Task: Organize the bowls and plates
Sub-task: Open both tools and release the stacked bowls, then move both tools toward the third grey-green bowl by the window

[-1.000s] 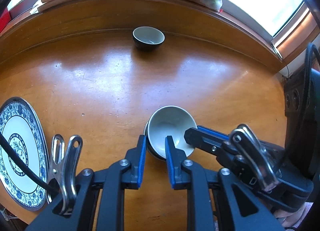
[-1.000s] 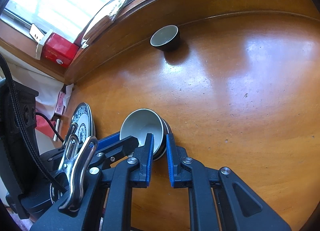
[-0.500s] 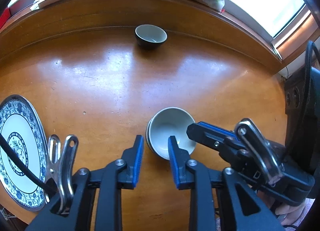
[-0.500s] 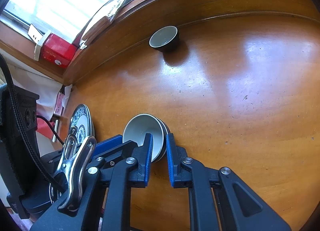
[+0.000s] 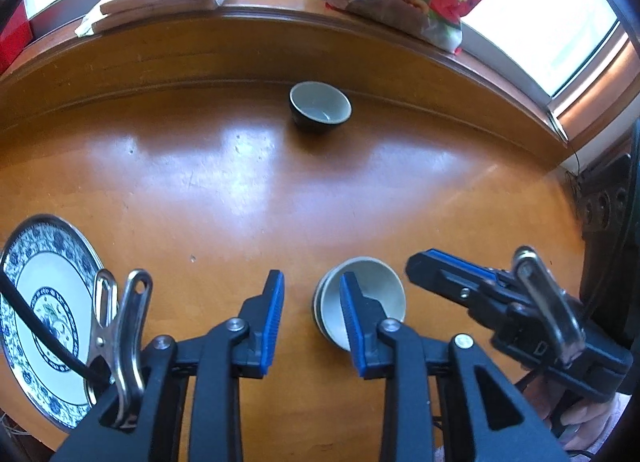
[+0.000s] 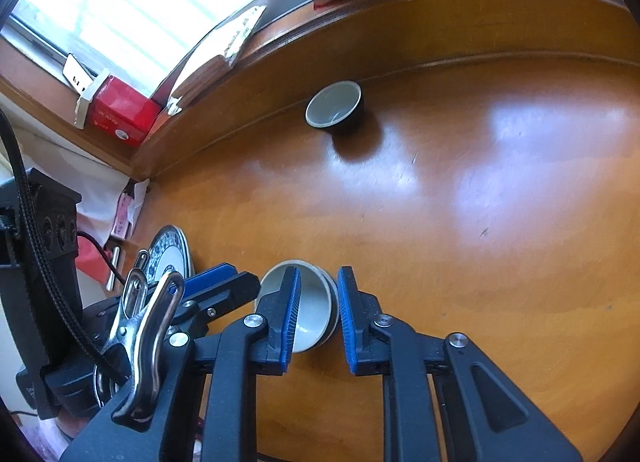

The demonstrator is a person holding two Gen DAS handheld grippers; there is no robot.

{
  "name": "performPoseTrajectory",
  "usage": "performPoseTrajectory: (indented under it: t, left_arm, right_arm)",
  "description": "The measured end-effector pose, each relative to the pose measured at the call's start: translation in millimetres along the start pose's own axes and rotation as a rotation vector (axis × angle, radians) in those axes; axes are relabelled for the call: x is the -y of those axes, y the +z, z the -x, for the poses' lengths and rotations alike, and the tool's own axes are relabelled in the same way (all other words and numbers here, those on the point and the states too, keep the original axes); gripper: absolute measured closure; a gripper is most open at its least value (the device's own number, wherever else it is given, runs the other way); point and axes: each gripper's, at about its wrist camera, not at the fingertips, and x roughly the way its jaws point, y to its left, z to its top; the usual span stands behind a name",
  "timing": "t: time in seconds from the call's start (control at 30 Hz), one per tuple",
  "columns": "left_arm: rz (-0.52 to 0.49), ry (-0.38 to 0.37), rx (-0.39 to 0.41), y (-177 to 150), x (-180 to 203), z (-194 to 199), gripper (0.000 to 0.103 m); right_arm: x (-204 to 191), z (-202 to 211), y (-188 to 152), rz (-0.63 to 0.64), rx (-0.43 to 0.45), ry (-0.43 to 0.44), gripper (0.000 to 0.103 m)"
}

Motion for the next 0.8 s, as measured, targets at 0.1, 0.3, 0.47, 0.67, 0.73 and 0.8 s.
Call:
performPoseTrajectory:
  t: [0.1, 0.3, 0.47, 0.67, 0.73, 0.8]
  left_arm:
    - [0.006, 0.002, 0.013, 5.0, -0.6, 0.5, 0.073]
    - [0.014, 0.007, 0.034, 16.9, -1.6, -0.3, 0.073]
    - [0.017, 0.014, 0.043, 27.1, -2.5, -3.2, 0.073]
    - [0.024, 0.028, 0.047, 40.3, -5.1, -10.1, 0.073]
    - [0.027, 0.030, 0.047, 43.7, -5.9, -12.0, 0.073]
    - [0.029, 0.033, 0.048, 48.7, -6.6, -15.1, 0.073]
  right_arm:
    - [2.6, 2.4, 7.4, 0.002, 0.008, -0.006, 0.083]
    - [5.5, 1.4, 20.4, 0.013, 0.013, -0.012, 0.083]
    - [8.8, -2.7, 32.0, 0.019, 0.010, -0.010, 0.083]
    - [13.2, -9.6, 45.1, 0.025, 0.010, -0.010, 0.083]
    - [15.0, -12.3, 48.9, 0.025, 0.009, -0.011, 0.083]
    - [15.3, -15.2, 52.5, 0.027, 0.008, -0.012, 0.083]
